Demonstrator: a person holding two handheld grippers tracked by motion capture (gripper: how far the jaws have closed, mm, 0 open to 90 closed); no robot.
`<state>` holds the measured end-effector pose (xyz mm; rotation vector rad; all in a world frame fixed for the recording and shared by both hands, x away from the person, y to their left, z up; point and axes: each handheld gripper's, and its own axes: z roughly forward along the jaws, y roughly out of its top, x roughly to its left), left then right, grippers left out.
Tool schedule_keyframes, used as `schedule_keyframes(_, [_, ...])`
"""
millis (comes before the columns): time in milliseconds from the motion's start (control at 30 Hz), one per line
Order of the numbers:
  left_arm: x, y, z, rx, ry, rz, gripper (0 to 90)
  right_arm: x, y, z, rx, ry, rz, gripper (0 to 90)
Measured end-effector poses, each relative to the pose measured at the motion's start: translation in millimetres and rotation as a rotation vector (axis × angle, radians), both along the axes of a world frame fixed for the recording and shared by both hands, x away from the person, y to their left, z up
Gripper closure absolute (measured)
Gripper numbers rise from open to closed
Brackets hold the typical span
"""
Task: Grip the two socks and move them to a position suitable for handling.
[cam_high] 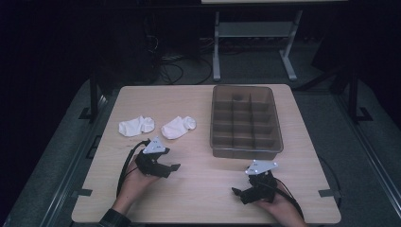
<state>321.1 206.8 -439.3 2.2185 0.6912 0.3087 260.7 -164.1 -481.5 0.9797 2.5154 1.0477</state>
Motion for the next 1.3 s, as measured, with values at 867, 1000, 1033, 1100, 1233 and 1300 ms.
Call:
schedule_keyframes(867, [29.6,6.9,11.3,-0.005,-0.019,0.025,25.3,0.1,0.0,-0.2,0.002,-0.002,0.001,2.3])
schedule_keyframes(1000, [34.2,6.5,11.6,0.007,-0.011,0.030,25.4,0.0,0.0,-0.2,0.002,-0.002,0.000,2.3])
schedule_keyframes(1033, [35.4,6.5,12.8,0.007,-0.014,0.029,25.4,0.0,0.0,-0.2,0.002,-0.002,0.000,2.3])
schedule_keyframes(1100, [38.0,5.8,15.5,0.003,-0.018,0.030,25.5,0.1,0.0,-0.2,0.001,-0.002,0.000,2.3])
schedule_keyframes(1233, [41.4,7.0,17.4,-0.015,-0.031,0.031,28.1,0.1,0.0,-0.2,0.001,-0.002,0.000,2.3])
schedule_keyframes(1300, [43.3,7.3,16.3,-0.004,-0.021,0.030,28.2,0.1,0.0,-0.2,0.001,-0.002,0.000,2.3])
